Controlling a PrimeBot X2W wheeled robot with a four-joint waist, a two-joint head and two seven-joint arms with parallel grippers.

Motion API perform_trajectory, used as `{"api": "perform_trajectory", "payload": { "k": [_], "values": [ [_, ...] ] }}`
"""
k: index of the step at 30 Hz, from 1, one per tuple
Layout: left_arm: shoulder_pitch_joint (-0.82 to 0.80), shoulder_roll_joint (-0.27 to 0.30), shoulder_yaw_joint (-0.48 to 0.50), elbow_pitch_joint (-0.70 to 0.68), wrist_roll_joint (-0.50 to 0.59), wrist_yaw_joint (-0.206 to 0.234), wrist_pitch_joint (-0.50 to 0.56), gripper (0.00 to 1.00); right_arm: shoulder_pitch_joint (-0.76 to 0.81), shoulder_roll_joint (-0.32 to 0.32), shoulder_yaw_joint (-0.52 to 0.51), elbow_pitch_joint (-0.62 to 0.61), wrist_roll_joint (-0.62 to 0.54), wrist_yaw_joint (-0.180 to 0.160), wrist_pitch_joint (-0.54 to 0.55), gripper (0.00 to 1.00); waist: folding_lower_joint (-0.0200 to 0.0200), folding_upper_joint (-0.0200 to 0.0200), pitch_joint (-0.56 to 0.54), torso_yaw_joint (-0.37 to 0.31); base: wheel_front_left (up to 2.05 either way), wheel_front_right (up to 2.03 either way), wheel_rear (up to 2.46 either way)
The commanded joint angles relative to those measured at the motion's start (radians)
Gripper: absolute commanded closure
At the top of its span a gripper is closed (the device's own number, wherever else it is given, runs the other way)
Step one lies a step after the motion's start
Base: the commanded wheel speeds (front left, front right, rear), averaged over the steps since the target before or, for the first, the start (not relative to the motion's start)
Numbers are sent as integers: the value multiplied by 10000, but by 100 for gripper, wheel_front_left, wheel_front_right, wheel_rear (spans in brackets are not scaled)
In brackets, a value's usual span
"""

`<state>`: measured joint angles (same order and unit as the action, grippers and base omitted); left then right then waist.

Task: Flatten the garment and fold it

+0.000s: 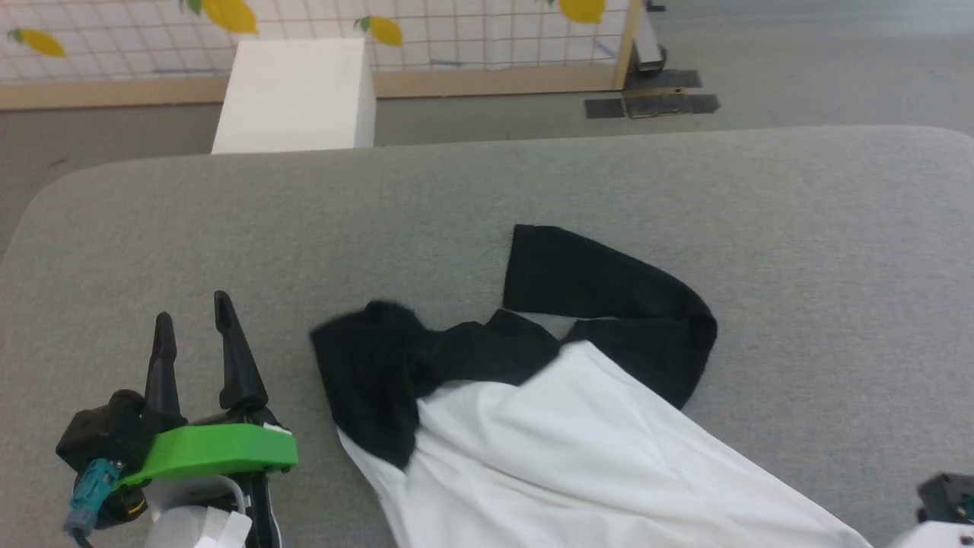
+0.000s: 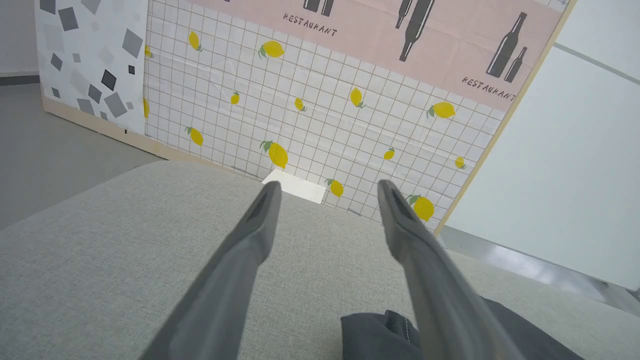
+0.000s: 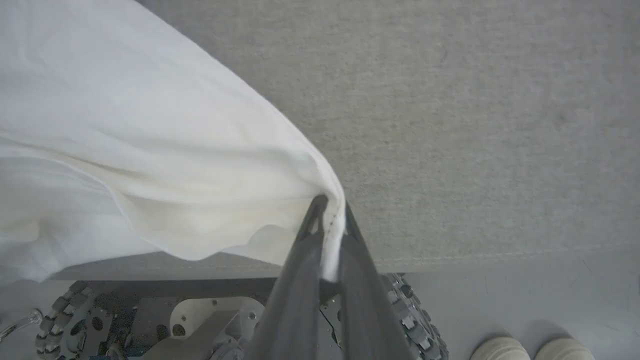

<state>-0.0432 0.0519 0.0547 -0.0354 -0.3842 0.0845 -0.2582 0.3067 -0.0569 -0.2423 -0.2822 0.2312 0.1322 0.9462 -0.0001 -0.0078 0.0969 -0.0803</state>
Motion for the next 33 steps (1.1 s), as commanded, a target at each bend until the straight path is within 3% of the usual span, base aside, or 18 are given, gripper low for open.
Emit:
{"api": "perform_trajectory", "payload": {
  "k": [1,3,4,5,8,14,20,27,33],
  "values": [
    [-108,-16,-18,65,149,-80,-36,0,15,38,-356,315,-230,-15,-212,100,1,75,-289,-369,0,0,0],
    [-118,-16,-65,144,150,-122,-36,0,-60,56,-751,810,-343,-15,-566,100,1,75,-314,-403,0,0,0],
    [-121,-16,-72,165,153,-132,-36,0,-140,59,-862,977,-316,-15,-867,85,1,75,-321,-414,0,0,0],
    [-124,-16,-90,192,146,-152,-36,0,-219,60,-890,1167,-328,-15,-1253,2,1,75,-326,-417,0,0,0],
    [-132,-16,-155,268,149,-206,-36,0,-566,63,-698,1462,-166,-15,-2365,0,1,75,-336,-390,0,0,0],
    [-151,-16,-295,282,147,-232,-36,0,-1919,64,327,1458,273,-15,-5654,0,1,75,-176,-171,0,0,0],
    [-268,-16,-478,252,96,-177,-36,0,-3377,65,1961,2447,243,-15,-7140,0,1,75,196,135,0,0,0],
    [-552,-16,-720,233,29,-80,-36,0,-5202,65,3210,4801,-354,-15,-7004,0,1,75,668,586,0,0,0],
    [-742,-16,-839,219,-20,-16,-36,0,-6236,66,3657,6751,-632,-15,-5238,0,1,75,960,940,0,0,0]
  ]
}}
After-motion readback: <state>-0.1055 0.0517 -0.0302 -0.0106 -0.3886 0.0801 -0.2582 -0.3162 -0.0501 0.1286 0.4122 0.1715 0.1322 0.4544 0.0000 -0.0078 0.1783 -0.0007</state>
